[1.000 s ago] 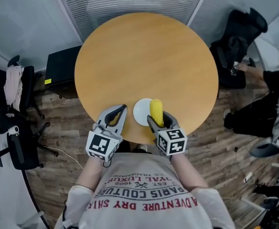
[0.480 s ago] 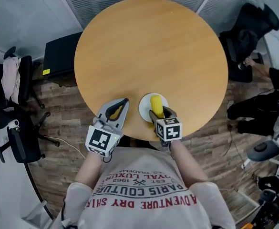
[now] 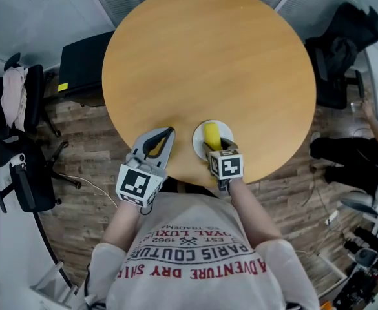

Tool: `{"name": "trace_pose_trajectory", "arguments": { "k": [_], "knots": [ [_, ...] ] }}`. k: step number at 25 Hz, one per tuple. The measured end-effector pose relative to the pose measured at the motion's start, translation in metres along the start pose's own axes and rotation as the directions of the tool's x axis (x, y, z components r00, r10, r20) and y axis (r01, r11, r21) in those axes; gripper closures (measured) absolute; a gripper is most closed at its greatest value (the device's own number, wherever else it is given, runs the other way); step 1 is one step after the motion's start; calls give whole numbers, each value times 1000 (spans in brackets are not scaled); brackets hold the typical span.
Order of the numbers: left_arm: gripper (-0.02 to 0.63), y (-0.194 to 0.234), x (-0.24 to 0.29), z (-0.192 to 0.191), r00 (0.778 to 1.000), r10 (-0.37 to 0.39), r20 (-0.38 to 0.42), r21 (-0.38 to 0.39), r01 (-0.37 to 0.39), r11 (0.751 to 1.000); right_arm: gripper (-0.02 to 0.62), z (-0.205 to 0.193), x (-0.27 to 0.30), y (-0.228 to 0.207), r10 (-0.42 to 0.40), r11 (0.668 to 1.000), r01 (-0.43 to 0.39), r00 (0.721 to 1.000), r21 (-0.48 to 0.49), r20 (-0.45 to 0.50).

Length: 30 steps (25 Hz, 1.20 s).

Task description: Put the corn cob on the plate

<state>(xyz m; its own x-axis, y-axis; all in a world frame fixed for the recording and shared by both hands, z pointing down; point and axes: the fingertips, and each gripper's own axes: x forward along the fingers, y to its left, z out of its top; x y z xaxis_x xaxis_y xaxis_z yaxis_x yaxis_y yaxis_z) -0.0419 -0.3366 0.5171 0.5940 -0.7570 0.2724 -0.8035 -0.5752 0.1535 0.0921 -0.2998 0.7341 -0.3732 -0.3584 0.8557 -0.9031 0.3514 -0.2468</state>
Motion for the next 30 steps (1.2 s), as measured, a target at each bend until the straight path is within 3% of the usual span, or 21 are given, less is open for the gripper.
{"name": "trace_pose_trajectory", "arguments": {
  "k": [7, 18, 27, 28, 29, 30],
  "knots": [
    [574, 7, -1, -8, 1000, 3, -10, 12, -3, 1000, 331, -1, 8, -2, -19, 1000, 20, 999, 4, -31],
    [574, 1, 4, -14, 999, -17, -30, 14, 18, 1000, 330, 7, 2, -1, -46, 999, 46, 999, 28, 23],
    [574, -6, 12, -4, 999, -38, -12, 38, 39, 999, 335, 53, -50, 5, -55, 998, 50, 981, 36, 184],
    [574, -7, 13, -1, 999, -44, -6, 44, 44, 998, 384, 62, -60, 5, -63, 998, 56, 974, 39, 215],
    [574, -7, 14, 3, 999, -50, -1, 53, 50, 997, 472, 71, -70, 4, -78, 997, 70, 965, 44, 251],
    [574, -8, 15, 6, 998, -56, 4, 62, 56, 997, 510, 79, -80, 3, -96, 995, 86, 953, 48, 286]
  ]
}}
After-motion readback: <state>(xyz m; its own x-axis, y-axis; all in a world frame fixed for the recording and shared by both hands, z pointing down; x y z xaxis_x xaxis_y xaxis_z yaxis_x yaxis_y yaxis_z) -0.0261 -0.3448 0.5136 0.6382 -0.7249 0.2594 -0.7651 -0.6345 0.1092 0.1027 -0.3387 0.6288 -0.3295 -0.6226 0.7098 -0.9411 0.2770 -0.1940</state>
